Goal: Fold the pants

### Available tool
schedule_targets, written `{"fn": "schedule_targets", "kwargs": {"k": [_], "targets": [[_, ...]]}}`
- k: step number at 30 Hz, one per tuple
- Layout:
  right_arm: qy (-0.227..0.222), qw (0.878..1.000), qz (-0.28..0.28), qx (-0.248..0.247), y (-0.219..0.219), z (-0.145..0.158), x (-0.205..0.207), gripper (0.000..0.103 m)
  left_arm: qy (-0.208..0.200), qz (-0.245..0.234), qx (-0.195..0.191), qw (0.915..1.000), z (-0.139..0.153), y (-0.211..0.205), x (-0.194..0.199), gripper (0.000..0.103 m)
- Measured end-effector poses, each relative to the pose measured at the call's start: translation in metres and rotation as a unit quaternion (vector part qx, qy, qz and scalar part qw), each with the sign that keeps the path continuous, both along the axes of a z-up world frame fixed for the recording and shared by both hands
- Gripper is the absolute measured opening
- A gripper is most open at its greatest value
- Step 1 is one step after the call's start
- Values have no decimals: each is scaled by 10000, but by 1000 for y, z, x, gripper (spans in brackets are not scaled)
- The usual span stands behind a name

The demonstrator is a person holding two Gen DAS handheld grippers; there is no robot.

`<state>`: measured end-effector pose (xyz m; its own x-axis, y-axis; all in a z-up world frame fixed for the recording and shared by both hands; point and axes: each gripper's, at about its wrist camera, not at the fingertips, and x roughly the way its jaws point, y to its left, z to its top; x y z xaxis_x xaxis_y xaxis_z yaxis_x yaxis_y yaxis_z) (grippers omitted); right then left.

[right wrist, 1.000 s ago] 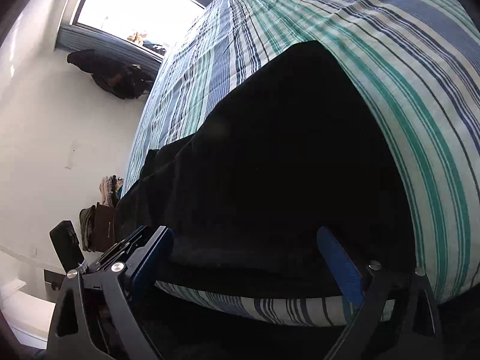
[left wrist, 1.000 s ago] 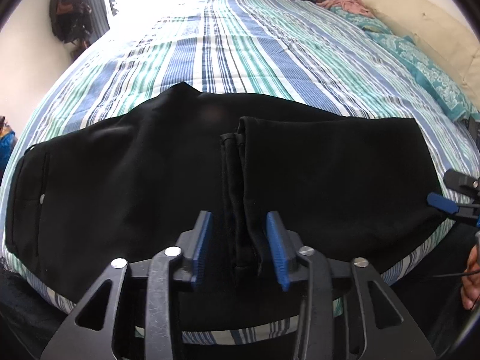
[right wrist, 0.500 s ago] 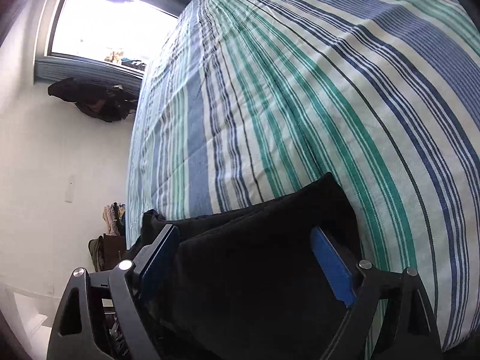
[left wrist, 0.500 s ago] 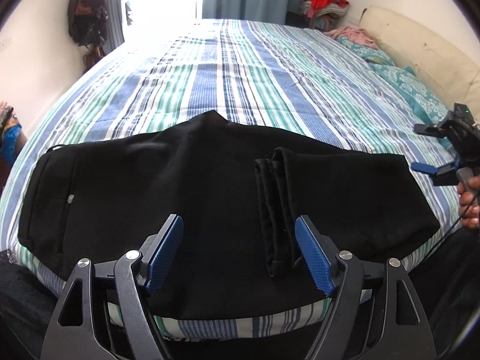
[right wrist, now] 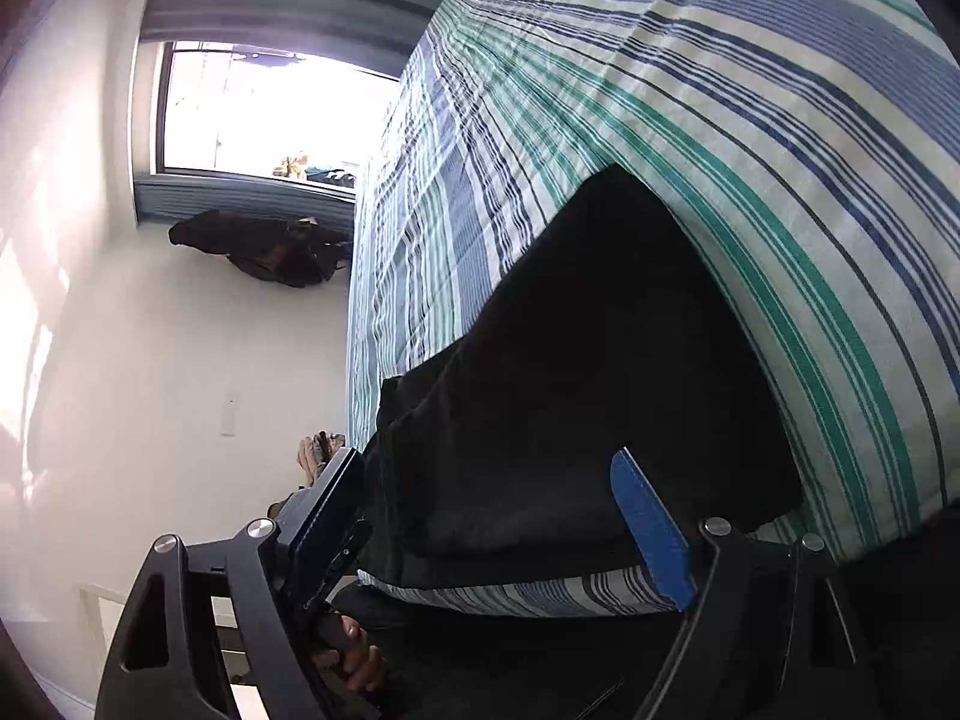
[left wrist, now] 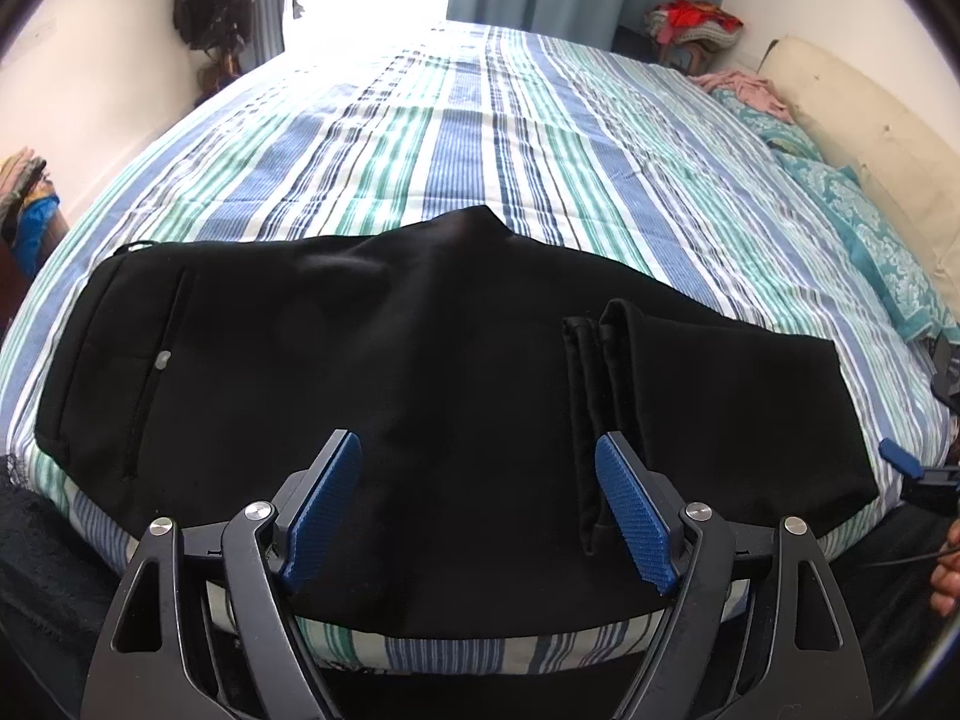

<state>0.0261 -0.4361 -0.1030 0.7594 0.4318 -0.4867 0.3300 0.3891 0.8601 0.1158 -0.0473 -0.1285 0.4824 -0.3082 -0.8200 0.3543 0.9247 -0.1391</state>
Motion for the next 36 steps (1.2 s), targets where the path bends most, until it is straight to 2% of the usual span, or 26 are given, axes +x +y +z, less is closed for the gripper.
{"fn": "schedule_targets", "kwargs": {"k": [3,5,7,8,10,11,13,14,16,17,18,20,21,25,28,32,34,36], "targets": [[87,9952,311,-925,6,24,22,89,235,103,84,9996,-9,-4,9,83],[425,9885,493,-1366,12,14,35,89,348,16,219,9992,-15,-7,8,83],[805,9834,684,-1474,21,-12,44,88,448,-32,323,9985,-17,-6,4,83],[775,9820,583,-1618,23,-17,38,86,505,-8,238,9984,-15,-2,3,83],[305,9832,308,-1772,27,0,29,86,531,144,-178,9983,-3,15,7,85],[-22,9816,215,-1897,28,15,24,87,487,299,-366,9977,3,27,13,92],[-407,9677,99,-2485,30,42,18,94,345,846,-591,9941,12,55,28,99],[-469,9601,105,-2756,32,48,17,98,354,1139,-647,9908,11,69,38,99],[-341,9542,226,-2962,37,43,23,98,689,1534,-596,9840,-3,91,57,99],[-208,9575,341,-2857,39,35,27,98,993,1440,-414,9837,-17,92,67,99],[-90,9617,450,-2701,40,25,31,98,1308,1168,-12,9845,-32,86,74,98],[83,9642,625,-2577,46,11,37,98,1007,697,654,9903,-33,70,67,98],[112,9624,714,-2617,48,8,39,98,876,550,807,9914,-29,64,63,98],[140,9517,938,-2920,60,9,44,98,624,192,385,9971,0,77,68,98],[168,9437,1044,-3135,67,11,45,98,391,171,411,9982,23,102,88,98],[-3,9244,1077,-3658,79,23,46,98,311,424,613,9967,36,137,118,98],[-97,9120,1034,-3967,85,31,45,98,391,537,506,9965,36,152,130,98],[-159,9053,996,-4126,88,35,44,98,509,698,404,9954,31,164,143,98]]}}
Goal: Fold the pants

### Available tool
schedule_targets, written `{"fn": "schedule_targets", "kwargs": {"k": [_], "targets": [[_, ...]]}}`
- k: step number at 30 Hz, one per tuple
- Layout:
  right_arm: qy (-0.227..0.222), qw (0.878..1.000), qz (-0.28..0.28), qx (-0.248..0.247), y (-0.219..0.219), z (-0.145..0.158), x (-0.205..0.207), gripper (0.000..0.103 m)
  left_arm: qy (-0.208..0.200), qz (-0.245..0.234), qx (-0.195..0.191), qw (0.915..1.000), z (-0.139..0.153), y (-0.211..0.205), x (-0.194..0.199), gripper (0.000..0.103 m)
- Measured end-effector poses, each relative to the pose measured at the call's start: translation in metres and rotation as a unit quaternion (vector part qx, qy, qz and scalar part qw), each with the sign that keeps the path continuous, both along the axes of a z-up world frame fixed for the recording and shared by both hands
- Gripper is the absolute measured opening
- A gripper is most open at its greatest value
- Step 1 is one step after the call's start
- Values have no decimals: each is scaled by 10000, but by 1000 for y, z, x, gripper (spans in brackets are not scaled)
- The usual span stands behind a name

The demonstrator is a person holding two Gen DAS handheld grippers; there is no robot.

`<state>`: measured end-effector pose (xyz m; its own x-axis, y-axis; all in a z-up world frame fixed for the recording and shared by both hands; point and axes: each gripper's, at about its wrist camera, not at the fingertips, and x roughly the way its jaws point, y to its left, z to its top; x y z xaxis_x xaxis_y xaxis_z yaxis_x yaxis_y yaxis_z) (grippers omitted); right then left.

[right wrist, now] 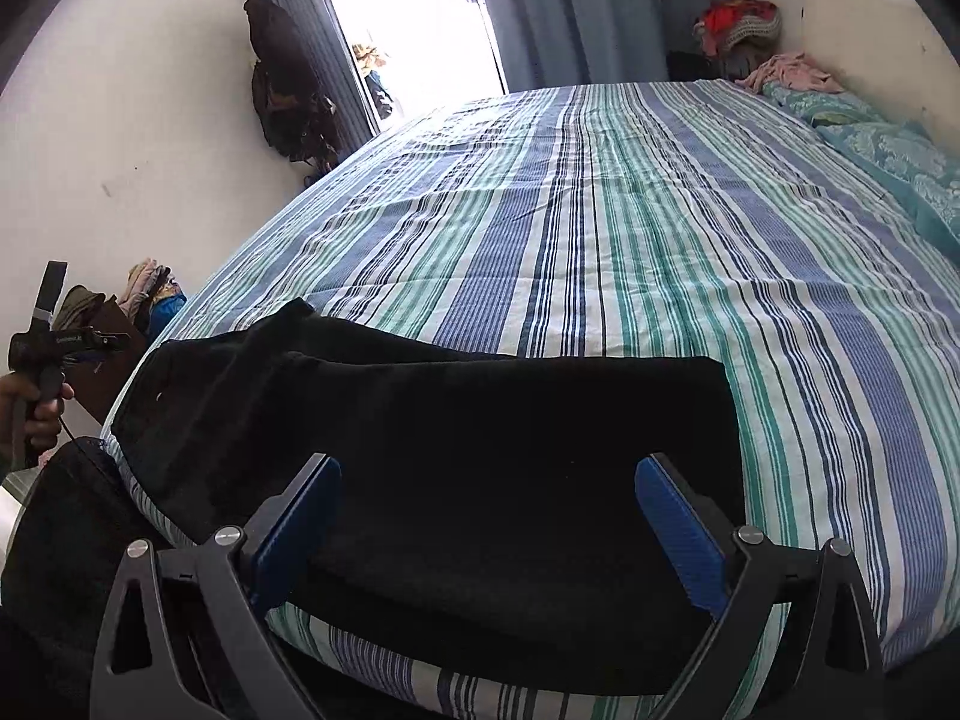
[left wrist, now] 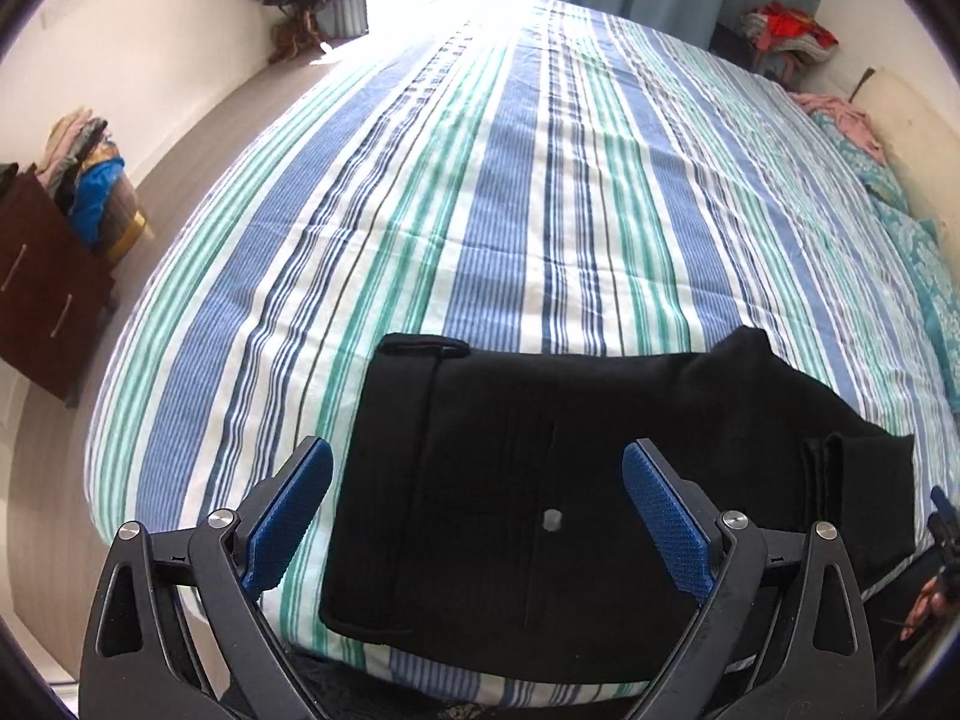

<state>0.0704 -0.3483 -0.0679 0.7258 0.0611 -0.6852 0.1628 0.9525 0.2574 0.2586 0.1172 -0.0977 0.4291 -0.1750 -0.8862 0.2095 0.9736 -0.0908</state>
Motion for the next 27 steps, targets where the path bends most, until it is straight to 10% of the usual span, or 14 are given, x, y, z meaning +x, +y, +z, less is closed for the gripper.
{"fn": "schedule_targets", "kwargs": {"k": [15,27], "targets": [[-17,9984,-366,434,-24,-4,-7,98,1141,-23,187,9933,-67,13,39,99],[52,9988,-276,394,-19,-8,-3,98,1804,227,-786,9802,-96,36,39,103]]}}
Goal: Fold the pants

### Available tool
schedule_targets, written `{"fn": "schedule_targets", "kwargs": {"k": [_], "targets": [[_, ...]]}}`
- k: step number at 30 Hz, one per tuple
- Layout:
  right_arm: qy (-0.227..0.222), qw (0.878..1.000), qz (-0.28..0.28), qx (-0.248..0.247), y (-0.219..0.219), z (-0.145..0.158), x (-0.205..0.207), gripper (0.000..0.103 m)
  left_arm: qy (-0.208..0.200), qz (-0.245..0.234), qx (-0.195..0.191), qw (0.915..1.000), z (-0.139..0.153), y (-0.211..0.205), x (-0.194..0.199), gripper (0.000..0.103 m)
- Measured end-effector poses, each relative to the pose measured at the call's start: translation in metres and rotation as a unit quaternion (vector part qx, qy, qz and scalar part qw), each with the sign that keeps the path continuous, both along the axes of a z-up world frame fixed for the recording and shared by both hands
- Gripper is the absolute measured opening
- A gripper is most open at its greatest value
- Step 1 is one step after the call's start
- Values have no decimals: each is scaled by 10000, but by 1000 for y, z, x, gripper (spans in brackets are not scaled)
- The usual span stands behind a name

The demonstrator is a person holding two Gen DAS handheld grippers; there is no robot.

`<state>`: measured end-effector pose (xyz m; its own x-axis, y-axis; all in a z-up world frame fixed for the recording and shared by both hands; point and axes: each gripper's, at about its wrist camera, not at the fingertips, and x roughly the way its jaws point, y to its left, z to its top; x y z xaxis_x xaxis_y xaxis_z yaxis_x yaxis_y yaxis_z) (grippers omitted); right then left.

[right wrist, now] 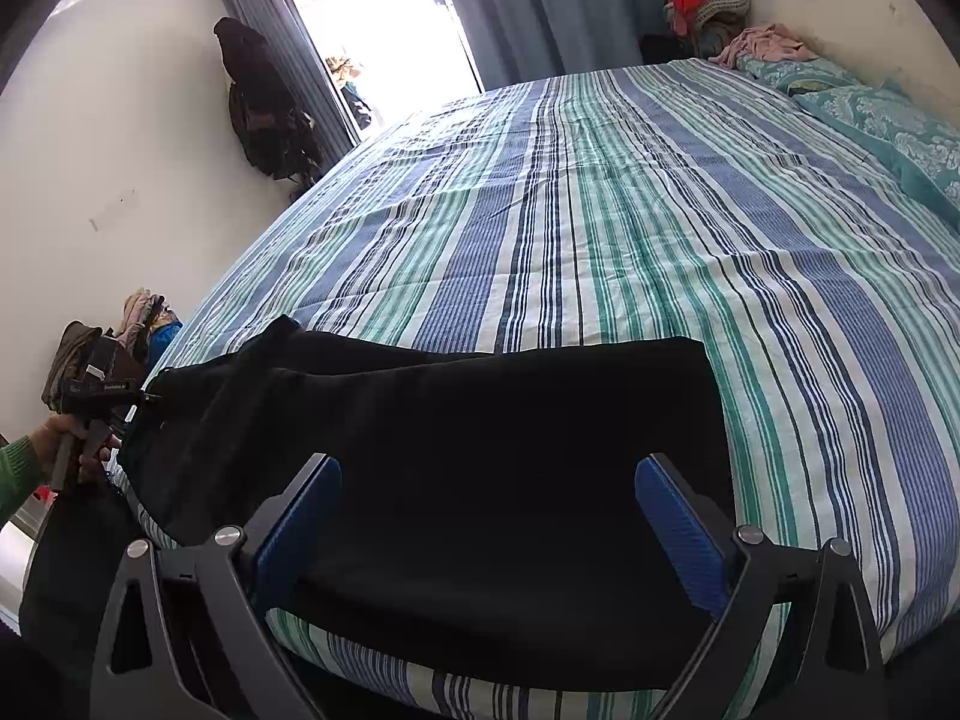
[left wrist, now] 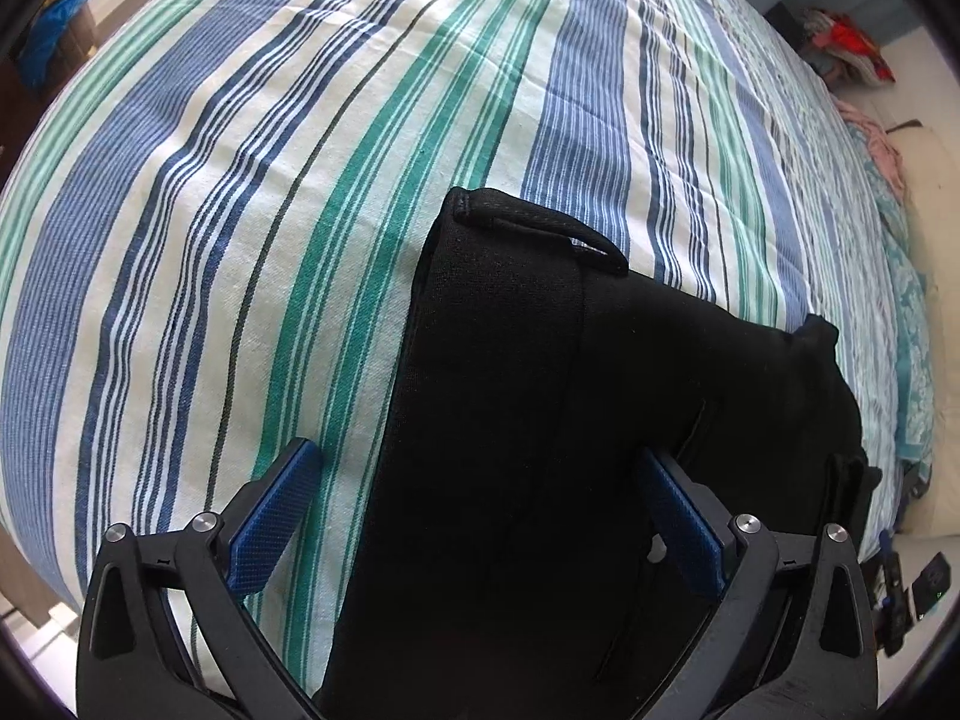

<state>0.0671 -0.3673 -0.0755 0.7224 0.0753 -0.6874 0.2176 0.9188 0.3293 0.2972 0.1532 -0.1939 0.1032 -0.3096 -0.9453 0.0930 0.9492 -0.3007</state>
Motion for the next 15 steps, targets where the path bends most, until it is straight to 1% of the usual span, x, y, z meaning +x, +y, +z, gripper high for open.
{"fn": "schedule_targets", "kwargs": {"k": [4,7,11,15], "targets": [[-28,10000,-43,12,-2,1,-1,98,125,-65,-4,9999,-2,2,2,103],[-21,10000,-67,30,-3,1,-2,98,256,-78,-148,9995,-5,6,5,103],[-16,10000,-68,53,-5,1,-2,98,281,-119,-85,9995,-5,2,8,103],[-38,10000,-46,61,-3,2,-1,98,368,-91,-137,9992,-5,3,10,103]]}}
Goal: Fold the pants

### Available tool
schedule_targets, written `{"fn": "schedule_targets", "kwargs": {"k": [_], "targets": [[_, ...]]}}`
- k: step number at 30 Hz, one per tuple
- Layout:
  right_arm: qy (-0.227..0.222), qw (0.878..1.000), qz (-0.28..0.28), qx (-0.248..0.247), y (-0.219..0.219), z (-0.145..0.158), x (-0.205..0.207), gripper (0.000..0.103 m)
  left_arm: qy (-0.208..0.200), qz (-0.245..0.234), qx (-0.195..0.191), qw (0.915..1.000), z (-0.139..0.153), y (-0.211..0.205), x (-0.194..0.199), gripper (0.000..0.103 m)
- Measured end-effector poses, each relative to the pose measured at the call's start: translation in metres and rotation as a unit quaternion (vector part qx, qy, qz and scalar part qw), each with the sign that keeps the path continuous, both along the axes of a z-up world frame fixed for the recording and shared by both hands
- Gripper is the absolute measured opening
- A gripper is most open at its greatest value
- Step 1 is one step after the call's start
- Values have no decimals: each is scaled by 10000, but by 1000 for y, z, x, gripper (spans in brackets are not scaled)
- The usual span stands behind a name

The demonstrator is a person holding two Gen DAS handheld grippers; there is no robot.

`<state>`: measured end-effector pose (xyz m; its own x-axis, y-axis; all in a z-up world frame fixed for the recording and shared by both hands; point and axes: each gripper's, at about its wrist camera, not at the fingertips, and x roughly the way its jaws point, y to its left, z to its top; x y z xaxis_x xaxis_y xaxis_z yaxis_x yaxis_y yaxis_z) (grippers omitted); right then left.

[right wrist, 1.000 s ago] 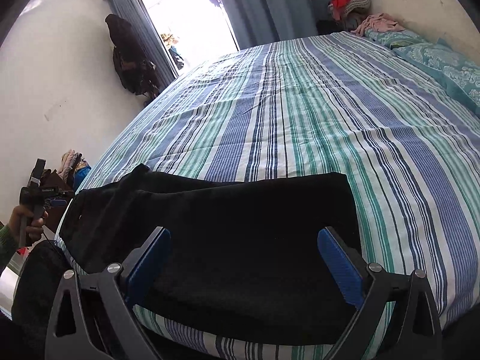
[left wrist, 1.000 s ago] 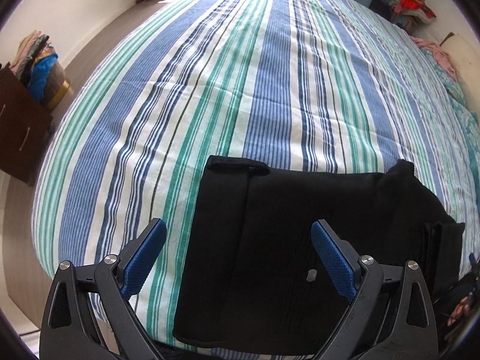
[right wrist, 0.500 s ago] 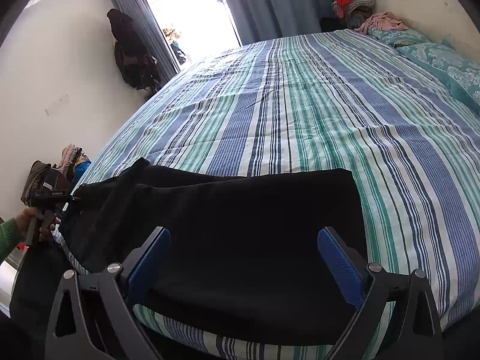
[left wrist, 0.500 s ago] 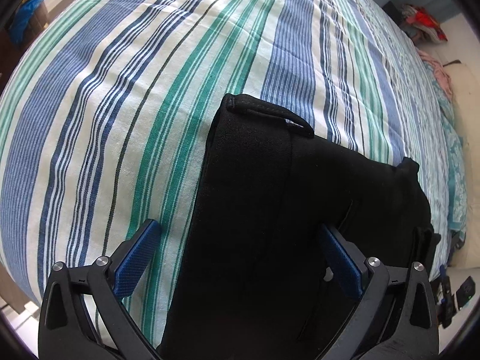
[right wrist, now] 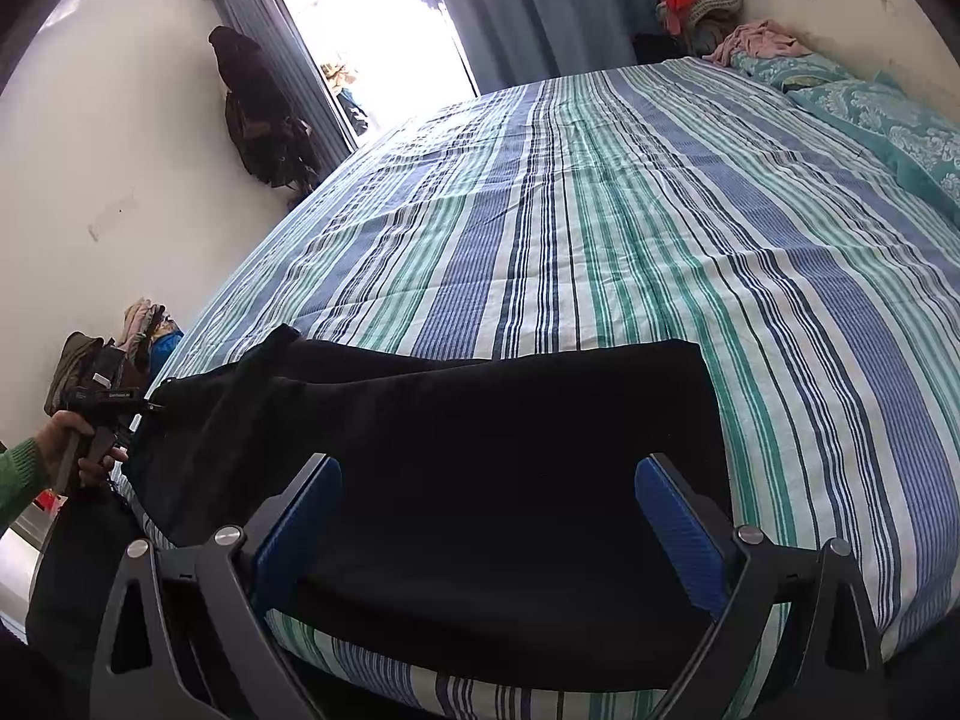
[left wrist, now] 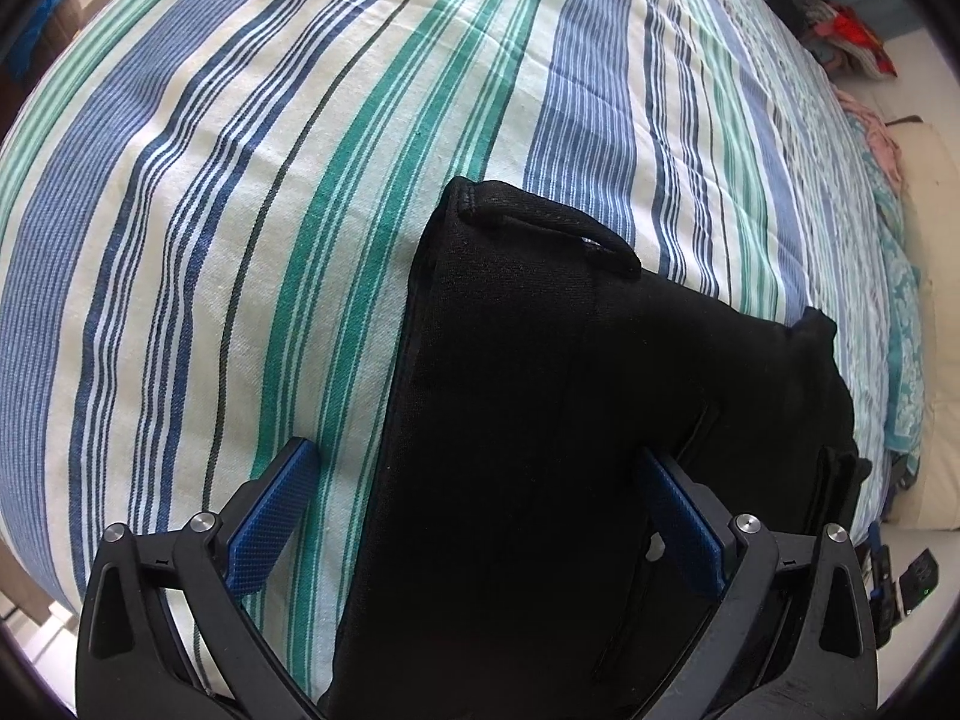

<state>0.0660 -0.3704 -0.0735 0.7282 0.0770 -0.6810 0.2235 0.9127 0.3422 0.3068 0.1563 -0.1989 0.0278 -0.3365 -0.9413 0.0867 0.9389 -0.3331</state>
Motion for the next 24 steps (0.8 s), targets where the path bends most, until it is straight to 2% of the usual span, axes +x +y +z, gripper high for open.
{"fn": "schedule_targets", "kwargs": {"k": [8,15,16,19,20,22,24], "targets": [[23,10000,18,8,1,-1,1,98,-9,93,-160,9998,2,8,-1,103],[21,10000,17,76,1,-1,3,98,-72,176,-63,9998,2,3,-1,103],[23,10000,19,76,1,-1,3,98,-116,176,-87,9997,4,1,-1,98],[20,10000,15,82,0,-1,3,98,-170,144,-403,9989,15,-5,-6,54],[19,10000,7,96,0,-1,3,98,-175,166,-350,9991,17,-7,-8,43],[12,9999,-18,140,-1,-2,4,98,-268,141,-245,9992,24,-13,-12,30],[-4,9998,-47,184,-3,-1,3,98,-339,291,-292,9986,33,-15,-17,24]]}}
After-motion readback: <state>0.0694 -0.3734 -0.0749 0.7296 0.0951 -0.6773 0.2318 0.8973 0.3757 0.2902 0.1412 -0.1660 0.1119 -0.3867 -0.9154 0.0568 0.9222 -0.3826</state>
